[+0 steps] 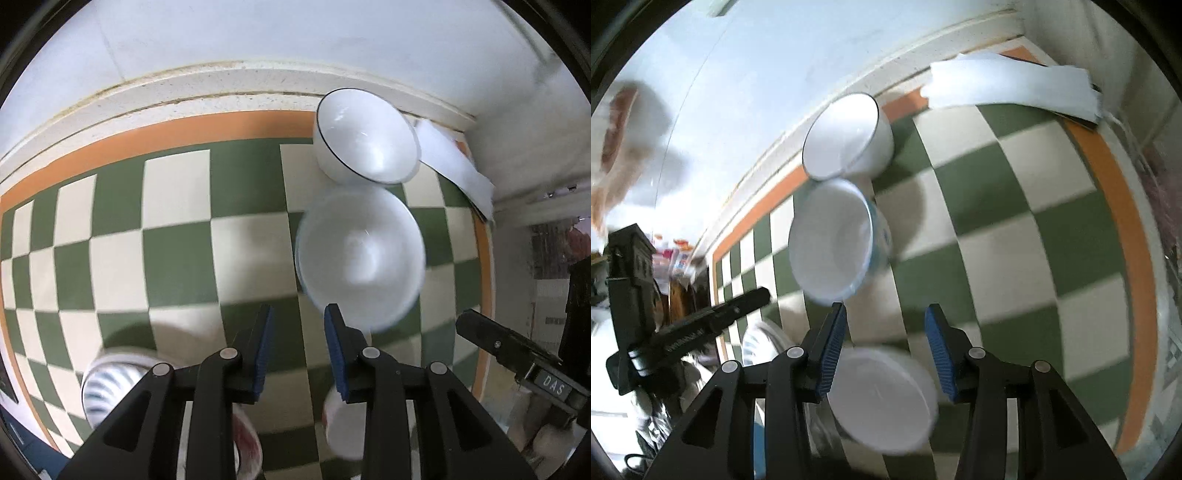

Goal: Organize plates and bowls

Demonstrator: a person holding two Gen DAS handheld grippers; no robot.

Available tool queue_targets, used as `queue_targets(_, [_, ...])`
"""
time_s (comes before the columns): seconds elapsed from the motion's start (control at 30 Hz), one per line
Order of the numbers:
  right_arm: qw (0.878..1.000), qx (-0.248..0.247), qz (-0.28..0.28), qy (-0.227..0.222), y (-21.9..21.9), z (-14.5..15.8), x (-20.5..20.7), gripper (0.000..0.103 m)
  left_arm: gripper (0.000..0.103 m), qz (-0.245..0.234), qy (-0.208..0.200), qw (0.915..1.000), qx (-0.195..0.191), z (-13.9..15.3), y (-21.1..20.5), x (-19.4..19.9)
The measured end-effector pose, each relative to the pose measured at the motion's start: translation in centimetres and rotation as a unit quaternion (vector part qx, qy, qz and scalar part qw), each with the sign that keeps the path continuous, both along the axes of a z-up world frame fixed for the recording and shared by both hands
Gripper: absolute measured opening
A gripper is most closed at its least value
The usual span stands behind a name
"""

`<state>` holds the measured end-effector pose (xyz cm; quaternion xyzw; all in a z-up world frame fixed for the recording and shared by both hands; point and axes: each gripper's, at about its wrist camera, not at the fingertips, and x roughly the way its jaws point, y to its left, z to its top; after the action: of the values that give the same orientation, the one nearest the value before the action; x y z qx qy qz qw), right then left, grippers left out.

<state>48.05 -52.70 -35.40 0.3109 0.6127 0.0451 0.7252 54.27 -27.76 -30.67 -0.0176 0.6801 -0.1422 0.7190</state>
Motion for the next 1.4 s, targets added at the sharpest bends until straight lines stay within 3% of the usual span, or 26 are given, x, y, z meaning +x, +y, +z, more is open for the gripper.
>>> queue_targets(0.2, [1.0,0.013,-0.001,0.017,1.7,-3.6,4.6,0.047,0.026,-0.019,0.022,0.9995,0.012,-3.4,-1.3,2.9])
queue_targets(0.27, [1.0,0.011,0.003,0.023,2.1,-4.5,5.3,0.042,0.024,-0.021,0.024,0.9995,0.008,-4.3,-1.6,3.4])
queue_targets(0.33, [0.999,0.009,0.008,0.033,2.6,-5.4,5.9,0.022,0.015,-0.02,0.025,0.9995,0.002,-4.6,-1.9,3.5])
queue_targets(0.37, [0.999,0.005,0.008,0.039,2.8,-5.8,6.1,0.016,0.014,-0.022,0.024,0.9995,0.0,-4.7,-2.0,3.5])
queue_targets(0.57, [0.999,-0.01,0.011,0.034,3.3,-6.0,6.5,0.014,0.014,-0.037,0.011,0.9992,0.011,-4.9,-3.1,3.3])
queue_targets(0.77, [0.999,-0.021,0.01,0.028,3.6,-4.7,6.0,0.014,0.014,-0.041,0.003,0.9991,0.004,-3.5,-3.1,2.6])
queue_targets(1.17, [0.999,-0.035,0.008,-0.014,3.7,3.4,0.6,0.014,0.014,-0.073,-0.024,0.9967,-0.025,3.1,-2.7,-3.4])
queue_targets(1.4, [0.999,-0.034,0.004,-0.002,3.7,4.1,-5.9,0.014,0.014,-0.096,-0.003,0.9952,-0.02,2.3,-2.9,-7.7])
